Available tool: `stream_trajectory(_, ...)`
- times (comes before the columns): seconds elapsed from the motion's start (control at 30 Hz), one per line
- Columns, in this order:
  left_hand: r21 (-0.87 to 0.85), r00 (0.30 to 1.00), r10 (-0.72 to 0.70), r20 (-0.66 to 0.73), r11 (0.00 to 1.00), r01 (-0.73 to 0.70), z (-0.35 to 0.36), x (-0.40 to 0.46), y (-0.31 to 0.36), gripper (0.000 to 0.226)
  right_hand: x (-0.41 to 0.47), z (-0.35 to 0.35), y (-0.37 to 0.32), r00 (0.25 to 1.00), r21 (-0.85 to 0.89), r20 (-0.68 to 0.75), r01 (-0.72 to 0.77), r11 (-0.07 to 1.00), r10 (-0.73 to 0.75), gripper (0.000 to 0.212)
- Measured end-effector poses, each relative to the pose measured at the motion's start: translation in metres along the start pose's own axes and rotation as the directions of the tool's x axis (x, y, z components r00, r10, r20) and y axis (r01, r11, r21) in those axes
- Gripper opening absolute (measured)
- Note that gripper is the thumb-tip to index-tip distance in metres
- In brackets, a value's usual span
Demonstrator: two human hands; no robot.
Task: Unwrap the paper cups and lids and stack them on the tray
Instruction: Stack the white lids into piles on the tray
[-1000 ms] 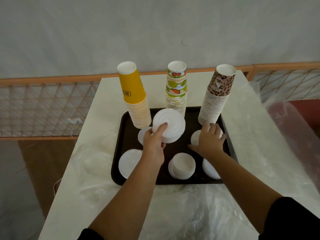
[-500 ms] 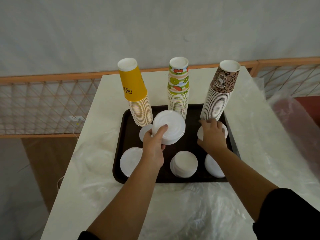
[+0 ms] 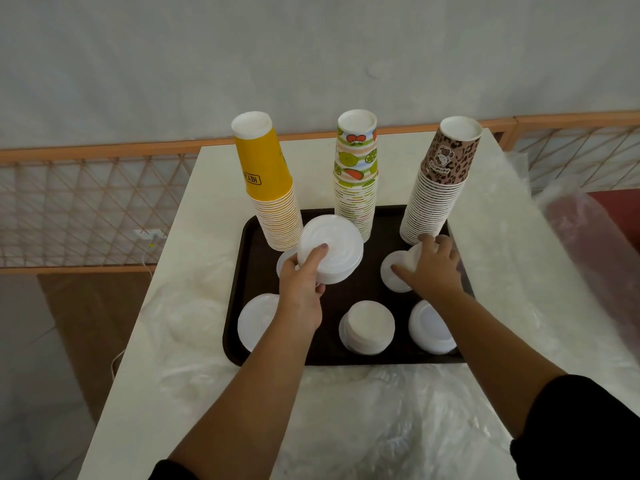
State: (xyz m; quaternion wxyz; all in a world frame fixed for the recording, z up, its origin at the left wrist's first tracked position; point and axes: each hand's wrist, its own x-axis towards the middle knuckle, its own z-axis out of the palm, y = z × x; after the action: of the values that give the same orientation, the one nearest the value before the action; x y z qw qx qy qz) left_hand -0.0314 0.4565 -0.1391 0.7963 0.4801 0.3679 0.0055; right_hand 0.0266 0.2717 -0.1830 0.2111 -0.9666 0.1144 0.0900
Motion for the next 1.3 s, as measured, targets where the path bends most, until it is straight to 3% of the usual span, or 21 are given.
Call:
stream_trajectory(0.07,0.002,1.000,-0.001,-0.002,1.000,0.001,-0.001,0.002,0.000,0.059,-0.001,0.000,-0.003,0.999,-0.033,0.033,0.008,0.999,-0.007,0.078)
stream_trajectory(0.2,0.008,1.000,-0.003,-0.002,1.000,0.003,-0.004,0.003,0.001,0.060,-0.001,0.000,-0.008,0.995,-0.082,0.034,0.099,0.992,-0.097,0.050)
stream_trajectory(0.4,0.009,1.000,0.000,0.003,1.000,0.000,-0.008,0.005,0.002,0.060,-0.004,0.004,-0.009,0.980,-0.251,-0.037,0.179,0.951,-0.194,0.041)
stream_trajectory(0.53,0.013,1.000,0.003,0.007,1.000,-0.003,-0.008,0.004,0.003,0.058,-0.007,0.004,-0.009,0.961,-0.290,-0.065,0.240,0.927,-0.269,0.050)
stream_trajectory(0.67,0.001,1.000,-0.002,0.013,1.000,0.002,-0.009,0.004,0.003,0.055,-0.005,0.006,-0.008,0.956,-0.345,0.092,0.291,0.892,-0.277,0.076)
stream_trajectory(0.77,0.002,1.000,0.000,0.008,1.000,0.000,-0.011,0.002,0.002,0.057,-0.004,0.007,-0.008,0.944,-0.389,0.168,0.328,0.861,-0.283,0.077)
stream_trajectory(0.97,0.009,1.000,0.007,0.008,1.000,-0.007,-0.012,0.002,0.002,0.058,-0.006,0.004,-0.010,0.941,-0.350,0.140,0.337,0.874,-0.307,0.057)
stream_trajectory(1.17,0.004,1.000,0.004,0.011,1.000,-0.004,-0.011,0.000,0.002,0.058,-0.004,0.003,-0.006,0.927,-0.338,0.200,0.369,0.865,-0.317,0.070)
stream_trajectory(1.3,0.002,1.000,0.007,0.014,1.000,-0.007,-0.009,-0.003,0.003,0.058,-0.004,-0.002,-0.005,0.932,-0.164,0.162,0.348,0.923,-0.323,0.066)
